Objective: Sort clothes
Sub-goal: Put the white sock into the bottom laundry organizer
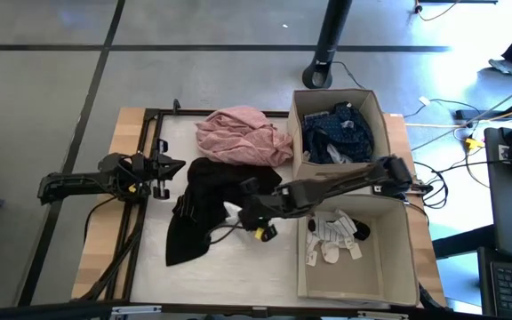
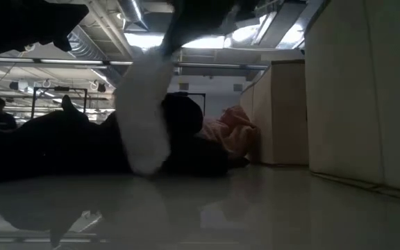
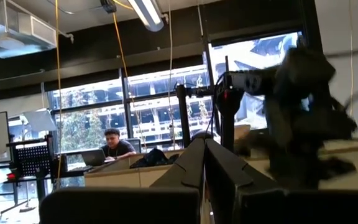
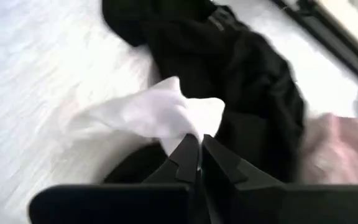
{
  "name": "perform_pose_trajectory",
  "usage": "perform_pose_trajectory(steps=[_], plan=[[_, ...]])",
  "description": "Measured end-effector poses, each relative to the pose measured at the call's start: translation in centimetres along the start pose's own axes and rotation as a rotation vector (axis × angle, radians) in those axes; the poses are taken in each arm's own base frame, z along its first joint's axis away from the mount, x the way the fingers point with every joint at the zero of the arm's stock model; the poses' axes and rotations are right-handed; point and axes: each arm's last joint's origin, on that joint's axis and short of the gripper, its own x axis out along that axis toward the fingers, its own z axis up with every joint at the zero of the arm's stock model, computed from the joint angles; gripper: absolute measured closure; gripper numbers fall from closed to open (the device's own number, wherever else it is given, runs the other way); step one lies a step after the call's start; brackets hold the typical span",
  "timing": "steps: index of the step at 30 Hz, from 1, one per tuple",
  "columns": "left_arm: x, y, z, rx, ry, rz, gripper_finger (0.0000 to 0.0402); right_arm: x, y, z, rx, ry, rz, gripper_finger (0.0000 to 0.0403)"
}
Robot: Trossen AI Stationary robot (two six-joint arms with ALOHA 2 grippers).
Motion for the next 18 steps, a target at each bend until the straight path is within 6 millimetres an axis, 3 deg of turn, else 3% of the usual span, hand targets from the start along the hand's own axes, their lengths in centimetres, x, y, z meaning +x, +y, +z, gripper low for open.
perform_pose_trajectory(steps=[7,18], plan=[[0.0,0.0,0.0,0.0,0.0,0.0,0.0396,-8.3,-0.1,0.3,0.023,-0.029,-0.1,0.0388],[0.0,0.0,0.0,0.0,-0.002,0.001,0.0396,-20.1,-0.3,-2.5,0.128,-0.073,-0.256,0.0386]])
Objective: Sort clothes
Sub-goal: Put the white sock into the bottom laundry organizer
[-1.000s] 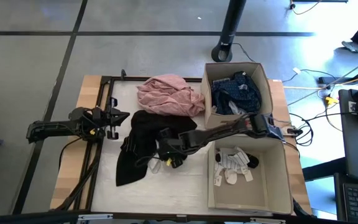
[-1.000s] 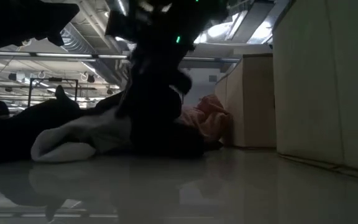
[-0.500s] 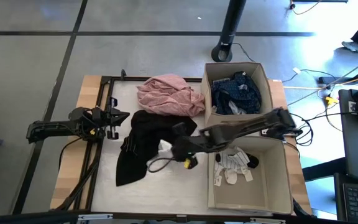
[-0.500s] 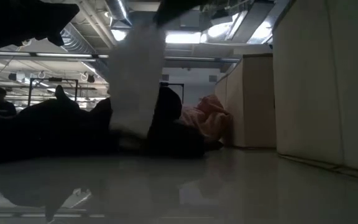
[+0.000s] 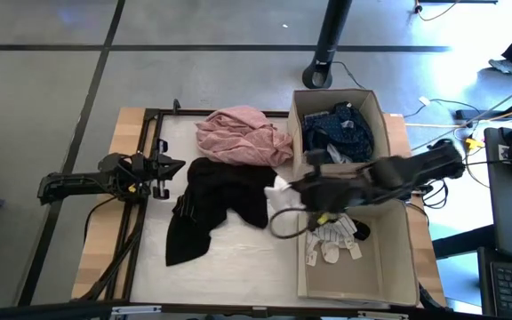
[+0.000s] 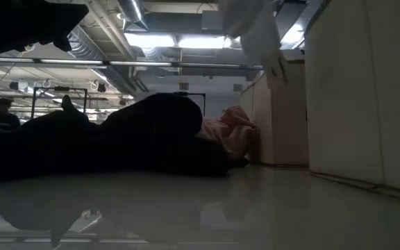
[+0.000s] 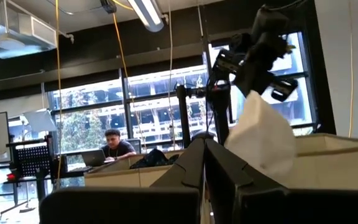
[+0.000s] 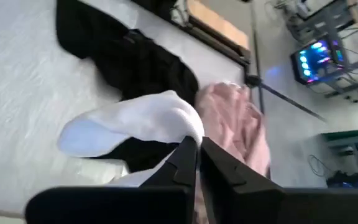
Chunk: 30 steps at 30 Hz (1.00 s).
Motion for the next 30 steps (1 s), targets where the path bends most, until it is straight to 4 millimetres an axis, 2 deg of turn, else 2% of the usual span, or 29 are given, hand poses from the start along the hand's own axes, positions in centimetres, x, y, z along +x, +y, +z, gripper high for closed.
perform_pose_trajectory(steps=[7,13,18,21,25,30], plan=[[0.0,0.0,0.0,-0.026,-0.001,0.0,0.0396,-5.6,-1.4,-1.7,0.068,-0.075,0.015,0.0386],[0.0,0.0,0.0,-0.036,0.001,0.0,0.0396,-9.7,-1.6,-4.7,0.176,-0.027,0.077,0.0386],[0.0,0.0,0.0,-0.016,-0.001,0.0,0.0396,-12.0,-1.3,-7.1,0.269,0.057,0.115,0.0386],[0.0,0.0,0.1,-0.011,-0.013,0.002,0.0396,-11.9,-0.2,-8.3,0.318,0.149,0.134,0.0386],[0.0,0.0,0.2,-0.021,-0.026,0.004,0.0396,-10.2,2.8,-9.3,0.303,0.188,0.2,0.0386],[0.0,0.0,0.2,-0.053,-0.025,0.003,0.0396,-7.4,5.7,-11.4,0.334,0.377,0.22,0.0386]])
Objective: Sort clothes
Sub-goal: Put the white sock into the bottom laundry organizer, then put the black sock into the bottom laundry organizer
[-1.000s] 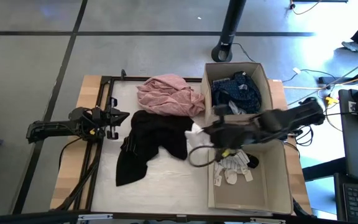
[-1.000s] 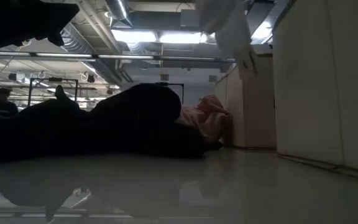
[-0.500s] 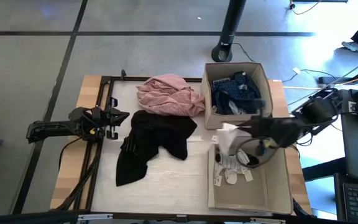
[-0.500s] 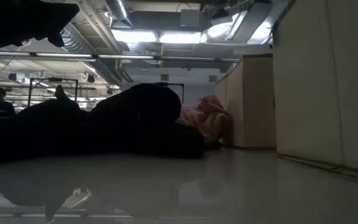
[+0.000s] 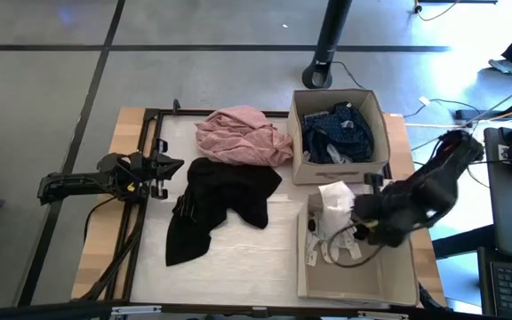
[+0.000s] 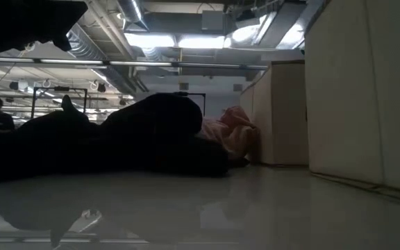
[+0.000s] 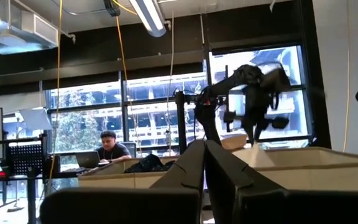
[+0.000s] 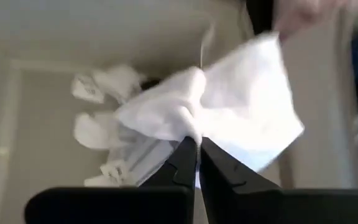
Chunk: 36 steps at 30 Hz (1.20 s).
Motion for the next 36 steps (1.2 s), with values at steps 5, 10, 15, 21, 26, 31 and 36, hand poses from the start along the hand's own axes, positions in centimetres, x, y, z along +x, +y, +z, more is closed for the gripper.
perform_pose_trajectory(steps=[5,10,15,21,26,31,36], plan=[[0.0,0.0,-0.1,0.002,0.009,-0.001,0.0396,3.2,-0.1,-0.7,0.071,0.181,-0.01,0.0353],[0.0,0.0,-0.1,0.005,0.006,-0.001,0.0396,4.7,-1.7,-0.5,0.134,0.282,-0.009,0.0278],[0.0,0.0,0.0,0.028,0.003,-0.001,0.0396,4.4,-1.7,0.9,0.201,0.301,0.225,0.0223],[0.0,0.0,-0.2,0.002,0.016,-0.002,0.0396,1.6,-1.7,4.4,0.111,-0.06,0.29,0.0204],[0.0,0.0,-0.2,0.037,0.019,-0.002,0.0396,1.0,-1.9,7.6,-0.158,-0.443,-0.043,0.0203],[0.1,0.0,-0.4,0.041,0.037,-0.004,0.0396,4.2,-1.7,12.6,-0.369,-0.623,-0.361,0.0203],[0.3,-0.1,-1.0,0.052,0.094,0.001,0.0396,9.4,-1.7,16.8,-0.531,-0.701,-0.329,0.0203]])
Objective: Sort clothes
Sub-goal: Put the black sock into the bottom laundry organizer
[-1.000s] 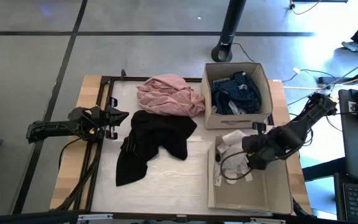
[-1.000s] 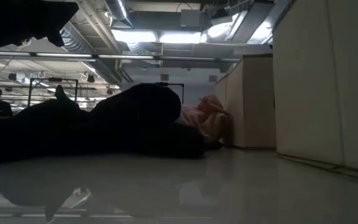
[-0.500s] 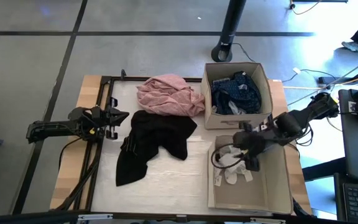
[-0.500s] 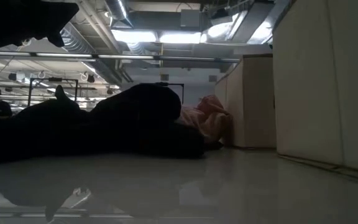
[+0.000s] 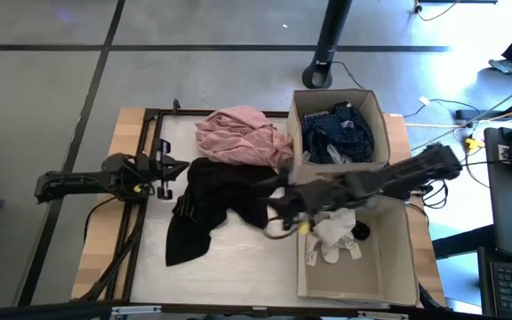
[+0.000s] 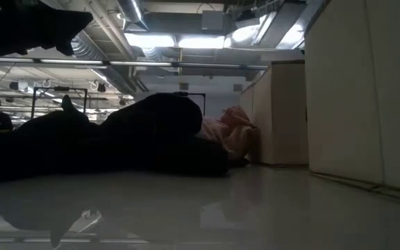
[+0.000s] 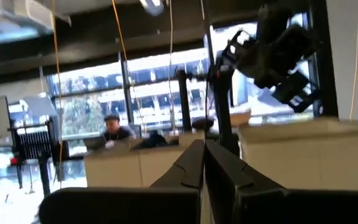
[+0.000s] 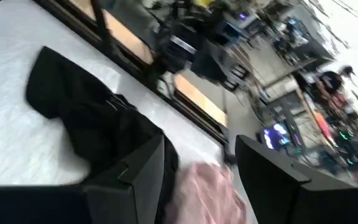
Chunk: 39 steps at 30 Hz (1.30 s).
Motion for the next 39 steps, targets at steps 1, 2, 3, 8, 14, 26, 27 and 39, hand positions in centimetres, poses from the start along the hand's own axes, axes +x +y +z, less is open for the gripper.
perform_pose_trajectory(steps=[1,2,3,8,14,26,27,39], plan=[[0.1,0.0,-0.2,0.001,0.017,0.001,0.0396,1.4,0.3,-0.4,-0.01,-0.005,0.012,0.0203],[0.1,0.0,-0.3,0.001,0.033,0.007,0.0396,2.6,0.5,-0.7,-0.011,-0.006,0.026,0.0203],[0.1,0.0,-0.5,0.002,0.052,0.013,0.0396,3.9,0.6,-1.1,-0.009,-0.008,0.032,0.0203],[0.4,-0.1,-1.4,0.015,0.143,0.023,0.0396,8.9,1.5,-3.3,-0.025,0.023,0.114,0.0203],[1.7,-0.1,-0.8,0.013,0.329,0.03,0.0396,12.8,4.0,-6.0,-0.044,0.109,0.153,0.0203],[4.1,-0.3,-2.4,0.035,0.579,0.168,0.0396,18.3,6.7,-8.5,0.032,-0.02,0.021,0.0203],[4.1,-0.3,-2.4,0.034,0.581,0.172,0.0396,18.8,6.8,-8.9,0.04,-0.02,0.014,0.0203],[4.1,-0.3,-2.5,0.035,0.587,0.178,0.0396,22.3,7.3,-14.6,0.175,0.165,0.132,0.0203]])
